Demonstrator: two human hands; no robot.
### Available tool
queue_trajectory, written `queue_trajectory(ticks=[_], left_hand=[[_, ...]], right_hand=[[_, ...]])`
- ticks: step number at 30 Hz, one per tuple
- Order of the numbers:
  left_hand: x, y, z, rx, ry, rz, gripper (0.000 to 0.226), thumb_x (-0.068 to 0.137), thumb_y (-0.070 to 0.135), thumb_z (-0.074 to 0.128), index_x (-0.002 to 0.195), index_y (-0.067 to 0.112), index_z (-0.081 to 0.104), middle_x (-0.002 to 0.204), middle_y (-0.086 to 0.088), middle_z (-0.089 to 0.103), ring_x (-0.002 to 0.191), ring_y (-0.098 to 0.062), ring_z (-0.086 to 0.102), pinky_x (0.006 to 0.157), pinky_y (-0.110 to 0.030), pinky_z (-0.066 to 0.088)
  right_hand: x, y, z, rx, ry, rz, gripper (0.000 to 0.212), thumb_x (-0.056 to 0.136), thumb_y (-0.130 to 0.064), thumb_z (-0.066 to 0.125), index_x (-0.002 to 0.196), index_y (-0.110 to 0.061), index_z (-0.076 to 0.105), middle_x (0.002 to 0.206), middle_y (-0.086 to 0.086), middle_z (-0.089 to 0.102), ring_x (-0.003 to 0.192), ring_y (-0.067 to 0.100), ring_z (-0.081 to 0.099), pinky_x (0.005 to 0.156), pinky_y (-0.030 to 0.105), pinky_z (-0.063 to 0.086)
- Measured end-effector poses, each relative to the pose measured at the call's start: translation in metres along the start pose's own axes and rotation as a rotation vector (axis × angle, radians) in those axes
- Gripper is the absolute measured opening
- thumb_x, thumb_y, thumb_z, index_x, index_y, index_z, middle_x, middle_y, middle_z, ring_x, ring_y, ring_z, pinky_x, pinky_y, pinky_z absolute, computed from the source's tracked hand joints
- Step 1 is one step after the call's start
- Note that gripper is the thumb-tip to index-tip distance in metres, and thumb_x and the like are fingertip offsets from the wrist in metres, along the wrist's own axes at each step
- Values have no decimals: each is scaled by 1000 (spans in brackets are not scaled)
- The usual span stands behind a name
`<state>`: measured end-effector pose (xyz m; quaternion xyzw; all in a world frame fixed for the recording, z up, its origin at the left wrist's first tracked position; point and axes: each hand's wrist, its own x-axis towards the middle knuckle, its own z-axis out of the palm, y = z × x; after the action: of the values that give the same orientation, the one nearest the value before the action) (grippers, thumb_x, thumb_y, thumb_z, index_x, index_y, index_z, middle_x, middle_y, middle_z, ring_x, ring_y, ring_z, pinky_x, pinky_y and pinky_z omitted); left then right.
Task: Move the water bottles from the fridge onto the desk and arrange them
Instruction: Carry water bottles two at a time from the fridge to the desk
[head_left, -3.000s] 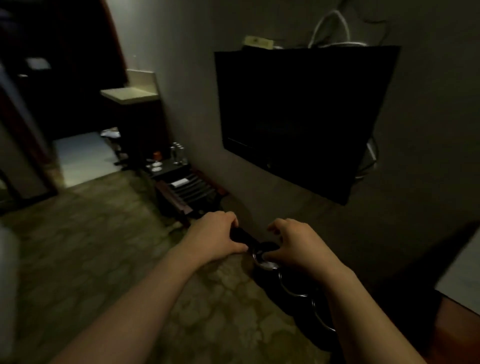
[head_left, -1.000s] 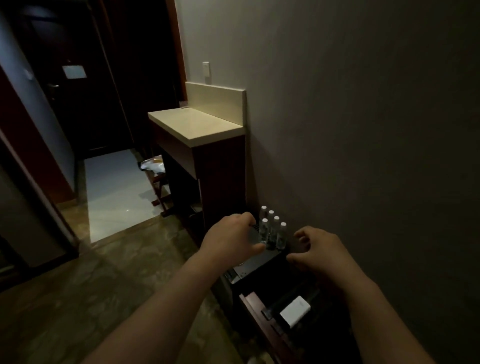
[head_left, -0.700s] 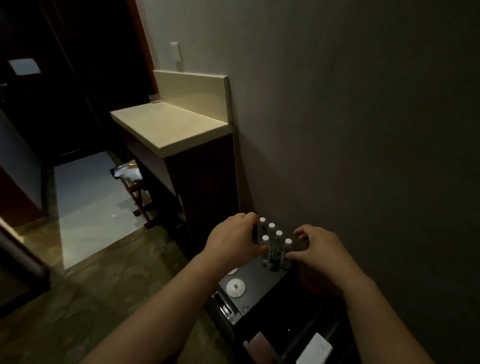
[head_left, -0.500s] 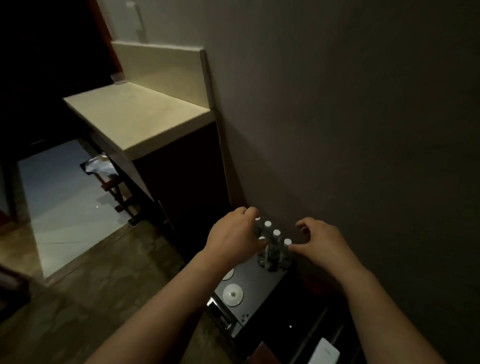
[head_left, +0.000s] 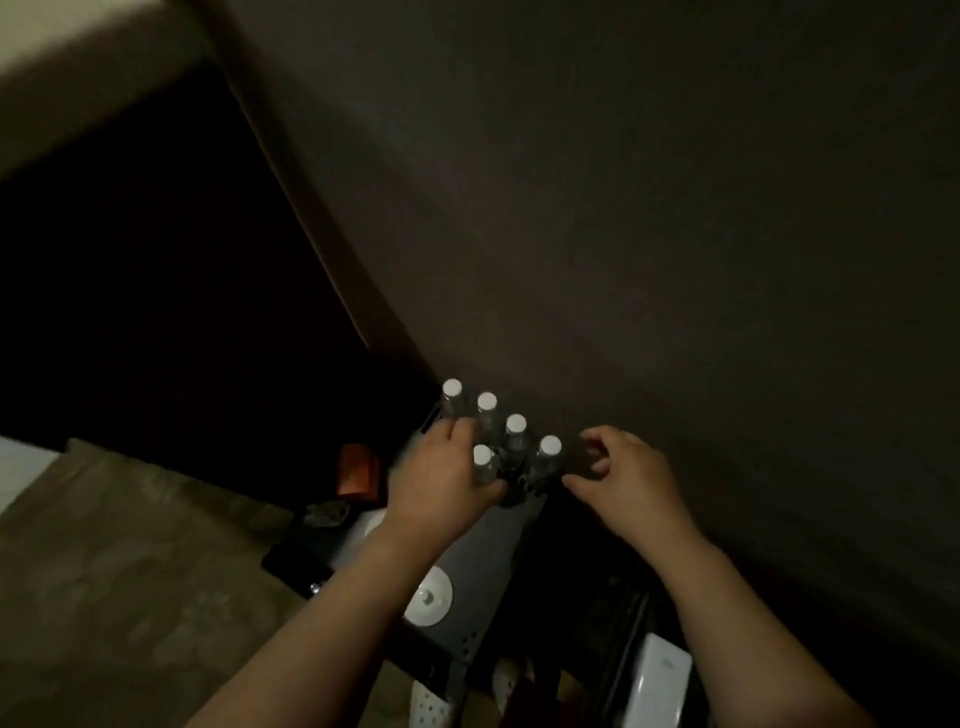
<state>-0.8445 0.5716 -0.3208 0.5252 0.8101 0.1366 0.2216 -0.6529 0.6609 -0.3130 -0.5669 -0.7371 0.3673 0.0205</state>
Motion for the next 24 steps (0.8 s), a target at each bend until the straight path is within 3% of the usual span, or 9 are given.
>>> queue_trajectory(ticks=[4, 7, 10, 12, 15, 19, 24], left_hand=[[40, -37, 64, -90, -41, -20, 73, 76, 42, 77, 137, 20, 46, 130, -4, 55, 117, -23, 55, 86, -30, 46], [59, -63, 111, -164, -66, -51, 76, 74, 38, 81, 138, 17, 48, 127, -7, 58, 115, -23, 56, 83, -23, 40], [71, -80, 148, -228, -59, -86, 71, 71, 36, 84, 132, 17, 52, 124, -6, 58, 112, -23, 58, 83, -24, 44], [75, -88, 164, -283, -10, -107, 63, 71, 33, 84, 126, 19, 56, 121, -2, 59, 108, -18, 58, 81, -23, 44], [78, -96, 178, -370, 50, -137, 55, 72, 33, 83, 120, 25, 58, 112, 12, 60, 94, 1, 53, 69, -3, 35], [80, -97, 187, -417, 91, -136, 51, 73, 36, 83, 116, 28, 58, 107, 16, 62, 85, 7, 51, 64, -2, 37], [79, -92, 186, -382, 99, -99, 40, 72, 29, 80, 107, 25, 61, 101, 10, 67, 89, -3, 60, 64, -6, 36]], right_hand=[[44, 32, 45, 0, 6, 83, 58, 78, -28, 80, 131, -23, 55, 122, -2, 57, 96, 7, 57, 79, 17, 42], [73, 59, 81, 35, 19, 135, 63, 76, -26, 82, 132, -20, 54, 123, 1, 59, 102, 11, 60, 82, 20, 44], [99, 86, 113, 144, 0, 210, 74, 72, -24, 86, 136, -24, 49, 126, 0, 59, 104, 12, 61, 89, 27, 50], [111, 99, 131, 195, -13, 221, 78, 70, -24, 87, 136, -29, 47, 130, -2, 59, 109, 12, 60, 94, 31, 51], [121, 108, 155, 231, 11, 188, 79, 67, -28, 88, 132, -40, 44, 131, -5, 59, 119, 14, 57, 101, 39, 49], [129, 106, 172, 266, 101, 191, 75, 71, -25, 87, 134, -30, 47, 130, -2, 60, 120, 16, 56, 93, 26, 45], [125, 89, 173, 276, 180, 222, 66, 72, -22, 85, 129, -22, 52, 123, 2, 64, 115, 20, 60, 85, 25, 43]])
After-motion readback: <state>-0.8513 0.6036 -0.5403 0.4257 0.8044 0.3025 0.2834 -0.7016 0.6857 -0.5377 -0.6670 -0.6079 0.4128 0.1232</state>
